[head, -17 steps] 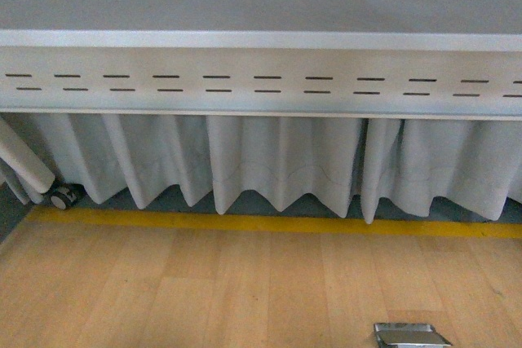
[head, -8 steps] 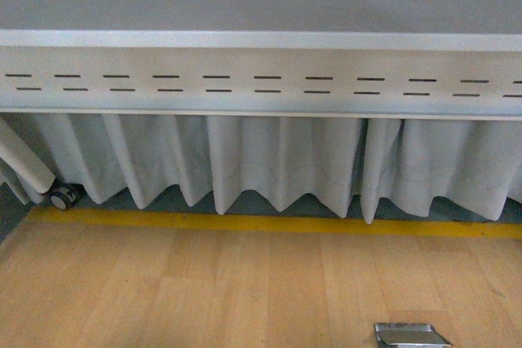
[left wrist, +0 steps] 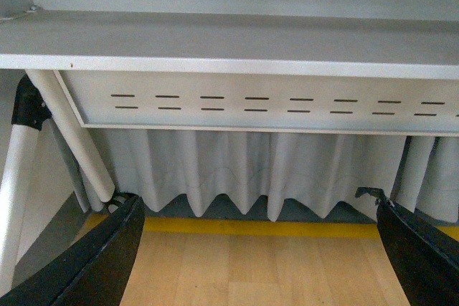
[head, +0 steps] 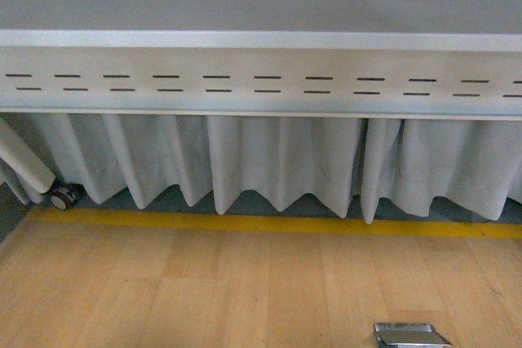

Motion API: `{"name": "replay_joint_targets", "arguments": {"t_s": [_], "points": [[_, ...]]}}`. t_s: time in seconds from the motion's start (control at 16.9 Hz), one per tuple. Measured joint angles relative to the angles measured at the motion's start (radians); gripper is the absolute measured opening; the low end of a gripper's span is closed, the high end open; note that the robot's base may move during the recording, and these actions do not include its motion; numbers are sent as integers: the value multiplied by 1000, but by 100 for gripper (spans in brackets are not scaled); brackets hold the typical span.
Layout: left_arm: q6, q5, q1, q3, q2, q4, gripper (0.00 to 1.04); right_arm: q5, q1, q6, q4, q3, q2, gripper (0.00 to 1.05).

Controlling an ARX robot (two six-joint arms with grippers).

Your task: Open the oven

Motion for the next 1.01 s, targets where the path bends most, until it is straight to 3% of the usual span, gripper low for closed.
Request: {"name": "replay_joint_targets", "arguments": {"t_s": [1.01], "points": [[0, 0, 0, 0, 0, 0, 98, 0, 0, 0, 0, 0, 0, 98]]}}
